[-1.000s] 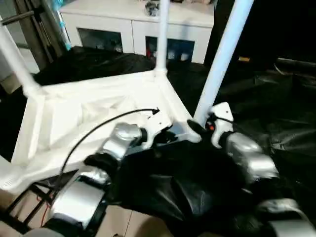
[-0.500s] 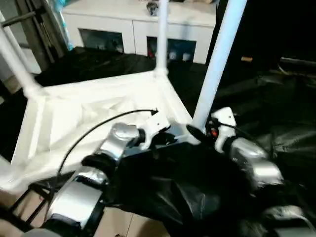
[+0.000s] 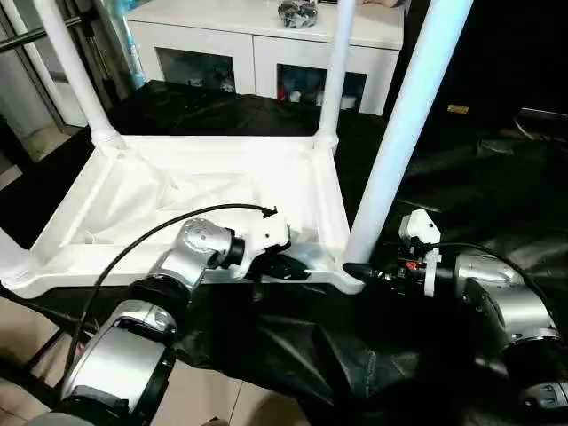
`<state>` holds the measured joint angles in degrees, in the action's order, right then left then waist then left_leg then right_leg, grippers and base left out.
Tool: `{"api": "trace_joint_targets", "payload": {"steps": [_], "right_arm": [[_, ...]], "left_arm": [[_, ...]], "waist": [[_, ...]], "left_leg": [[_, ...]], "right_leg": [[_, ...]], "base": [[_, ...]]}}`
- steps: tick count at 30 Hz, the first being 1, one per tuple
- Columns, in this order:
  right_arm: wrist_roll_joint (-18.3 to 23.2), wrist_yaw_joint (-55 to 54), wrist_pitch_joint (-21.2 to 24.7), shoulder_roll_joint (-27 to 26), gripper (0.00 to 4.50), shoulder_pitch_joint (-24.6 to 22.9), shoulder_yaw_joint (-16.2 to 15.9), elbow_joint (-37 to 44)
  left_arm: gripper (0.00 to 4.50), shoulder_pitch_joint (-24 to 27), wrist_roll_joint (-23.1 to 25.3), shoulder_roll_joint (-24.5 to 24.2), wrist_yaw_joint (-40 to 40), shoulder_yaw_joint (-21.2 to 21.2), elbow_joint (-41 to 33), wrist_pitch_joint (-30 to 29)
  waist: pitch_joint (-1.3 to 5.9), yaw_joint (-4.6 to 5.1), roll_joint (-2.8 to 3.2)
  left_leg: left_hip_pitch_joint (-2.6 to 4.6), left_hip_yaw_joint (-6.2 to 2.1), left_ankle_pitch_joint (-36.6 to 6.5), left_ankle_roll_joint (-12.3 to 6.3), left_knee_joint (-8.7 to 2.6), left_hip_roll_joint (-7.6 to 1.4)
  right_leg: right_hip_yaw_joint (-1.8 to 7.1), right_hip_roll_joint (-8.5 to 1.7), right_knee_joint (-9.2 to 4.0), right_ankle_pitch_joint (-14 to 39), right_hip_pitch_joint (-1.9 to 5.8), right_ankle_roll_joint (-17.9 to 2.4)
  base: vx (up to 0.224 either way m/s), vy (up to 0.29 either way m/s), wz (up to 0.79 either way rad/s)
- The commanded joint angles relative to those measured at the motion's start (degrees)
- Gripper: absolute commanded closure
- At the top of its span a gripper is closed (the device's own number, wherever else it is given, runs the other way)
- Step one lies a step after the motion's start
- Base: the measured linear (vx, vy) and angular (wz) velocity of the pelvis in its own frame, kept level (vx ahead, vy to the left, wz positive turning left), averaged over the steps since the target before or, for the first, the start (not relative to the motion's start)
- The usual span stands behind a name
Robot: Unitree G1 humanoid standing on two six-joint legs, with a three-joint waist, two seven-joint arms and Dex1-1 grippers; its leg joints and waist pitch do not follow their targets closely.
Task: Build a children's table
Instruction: Rotate leg to tighten
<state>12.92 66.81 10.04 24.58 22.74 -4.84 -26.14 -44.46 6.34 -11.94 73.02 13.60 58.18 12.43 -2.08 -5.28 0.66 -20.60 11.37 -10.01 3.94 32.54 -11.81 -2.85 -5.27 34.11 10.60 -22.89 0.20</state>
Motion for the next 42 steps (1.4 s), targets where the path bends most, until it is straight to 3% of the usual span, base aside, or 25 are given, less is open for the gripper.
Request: {"api": "trace_joint_targets", "payload": {"steps": [1, 11, 13, 15, 18, 20, 21, 22, 23, 24, 25, 27, 29, 36, 39, 42], "right_arm": [[0.5, 4.2, 1.4, -2.0, 2.20, -0.6, -4.8, 1.0], [1.4, -1.2, 2.4, -5.1, 2.43, -3.0, -2.5, 1.8], [-0.3, -7.4, 2.0, -7.3, 2.43, -2.9, -1.7, 0.0], [-2.2, -13.2, 1.8, -9.2, 2.44, -2.0, -1.1, -2.3], [-4.0, -19.4, 1.8, -11.3, 2.46, -0.7, -0.2, -4.9], [-6.0, -29.5, 2.3, -14.8, 2.48, 2.1, 1.8, -9.5], [-6.7, -33.8, 2.3, -16.3, 2.48, 3.1, 2.7, -11.1], [-6.7, -35.4, 2.5, -16.9, 2.48, 3.5, 3.2, -11.7], [-6.9, -37.3, 2.3, -17.8, 2.48, 4.1, 3.6, -12.6], [-7.4, -38.9, 1.5, -18.5, 2.48, 4.5, 3.5, -13.3], [-7.9, -39.9, 0.5, -19.2, 2.48, 4.8, 3.3, -13.8], [-7.9, -39.5, -0.9, -20.3, 1.93, 5.4, 2.9, -14.2], [-7.0, -38.0, -0.8, -21.1, 1.78, 5.8, 3.0, -14.0], [-7.0, -28.6, -2.4, -17.3, 1.32, 5.6, 0.9, -11.7], [-5.9, -18.7, -5.6, -12.5, 1.32, 4.6, -0.4, -9.3], [-4.3, -12.7, -4.9, -10.1, 1.32, 3.7, -0.9, -7.0]], "left_arm": [[4.50, -0.1, -1.1, 1.3, -0.8, 0.4, -0.6, 0.4], [4.50, -1.2, -0.5, 4.3, -8.9, -1.2, 0.6, -1.8], [4.50, -1.9, -0.2, 6.0, -12.8, -1.5, 1.2, -3.0], [4.50, -2.5, 0.3, 7.4, -15.8, -1.5, 1.8, -4.0], [4.50, -3.0, 0.8, 8.7, -18.7, -1.4, 2.4, -4.9], [4.50, -3.7, 1.2, 10.4, -22.6, -1.6, 3.1, -6.1], [4.50, -3.9, 1.5, 11.0, -24.1, -1.6, 3.3, -6.6], [4.50, -4.0, 1.5, 11.2, -24.7, -1.6, 3.4, -6.8], [4.50, -4.0, 1.5, 11.5, -25.4, -1.6, 3.4, -7.1], [4.50, -4.0, 1.6, 11.8, -25.9, -1.5, 3.5, -7.4], [4.50, -3.9, 1.7, 12.0, -26.2, -1.5, 3.5, -7.5], [4.50, -3.7, 1.9, 12.3, -26.4, -1.5, 3.5, -7.7], [4.50, -3.5, 2.0, 12.3, -26.1, -1.5, 3.3, -7.7], [4.50, -2.5, 1.3, 10.0, -19.4, -0.6, 2.0, -5.9], [4.50, -1.4, 0.7, 7.4, -11.8, 0.5, 0.6, -4.0], [4.50, -0.9, 0.3, 6.0, -8.1, 0.8, -0.1, -3.2]], "waist": [[2.98, -0.17, -1.05], [2.78, -0.39, -1.05], [2.55, -0.25, -0.89], [2.38, 0.35, -0.69], [2.21, 1.02, -0.76], [2.25, 1.60, -0.72], [2.29, 2.38, -0.55], [2.29, 2.38, -0.55], [2.40, 2.73, -0.44], [2.36, 2.69, -0.21], [2.36, 2.92, -0.35], [2.46, 3.00, -0.37], [2.51, 3.06, -0.27], [2.61, 2.84, -0.48], [2.91, 2.57, -0.61], [3.27, 1.72, -0.51]], "left_leg": [[0.20, -0.43, -12.3, -4.16, -3.26, -1.49], [0.32, -0.41, -13.4, -3.70, -3.38, -1.49], [0.42, -0.60, -15.6, -2.60, -3.72, -1.43], [0.72, -0.88, -18.4, -1.04, -3.94, -1.30], [0.70, -1.14, -20.2, -0.36, -4.21, -1.07], [0.67, -1.31, -21.0, -0.10, -4.26, -0.86], [0.79, -1.32, -21.8, 0.32, -4.18, -0.78], [0.79, -1.32, -21.8, 0.32, -4.18, -0.78], [0.50, -1.49, -21.4, 0.33, -4.31, -0.74], [0.64, -1.41, -21.6, 0.16, -4.33, -0.76], [0.82, -1.26, -22.3, -0.06, -4.19, -0.73], [0.57, -1.24, -21.6, -0.60, -4.21, -0.69], [0.56, -1.14, -21.2, -1.28, -4.20, -0.77], [0.45, -0.99, -20.4, -2.20, -4.09, -0.94], [0.17, -0.78, -16.9, -3.70, -3.77, -0.93], [-0.03, -0.43, -11.5, -5.82, -3.18, -1.22]], "right_leg": [[1.64, -2.76, -3.97, 10.9, 2.66, -13.5], [1.70, -2.79, -4.35, 13.8, 2.44, -12.6], [1.65, -2.86, -4.78, 18.1, 2.30, -11.5], [1.74, -2.95, -5.33, 23.3, 1.90, -9.8], [1.69, -2.88, -5.81, 26.9, 1.87, -8.4], [1.58, -2.84, -6.04, 28.4, 1.86, -7.6], [1.62, -2.75, -6.12, 28.6, 1.51, -7.6], [1.62, -2.75, -6.12, 28.6, 1.51, -7.6], [1.51, -2.73, -6.11, 27.9, 1.83, -7.4], [1.55, -2.64, -6.21, 27.5, 1.70, -7.5], [1.63, -2.54, -6.22, 26.7, 1.41, -7.8], [1.66, -2.54, -6.10, 25.1, 1.67, -8.3], [1.74, -2.47, -5.90, 23.0, 1.77, -9.0], [1.82, -2.60, -5.59, 20.4, 2.11, -10.3], [1.88, -2.69, -5.15, 15.3, 2.49, -11.6], [1.77, -2.39, -3.90, 5.5, 2.96, -14.4]], "base": [[0.000, 0.000, 0.00], [0.000, 0.000, 0.00], [0.000, 0.000, 0.00], [0.000, 0.000, 0.00], [0.000, 0.000, 0.00], [0.000, 0.000, 0.00], [0.000, 0.000, 0.00], [0.000, 0.000, 0.00], [0.000, 0.000, 0.00], [0.000, 0.000, 0.00], [0.000, 0.000, 0.00], [0.000, 0.000, 0.00], [0.000, 0.000, 0.00], [0.000, 0.000, 0.00], [0.000, 0.000, 0.00], [0.000, 0.000, 0.00]]}}
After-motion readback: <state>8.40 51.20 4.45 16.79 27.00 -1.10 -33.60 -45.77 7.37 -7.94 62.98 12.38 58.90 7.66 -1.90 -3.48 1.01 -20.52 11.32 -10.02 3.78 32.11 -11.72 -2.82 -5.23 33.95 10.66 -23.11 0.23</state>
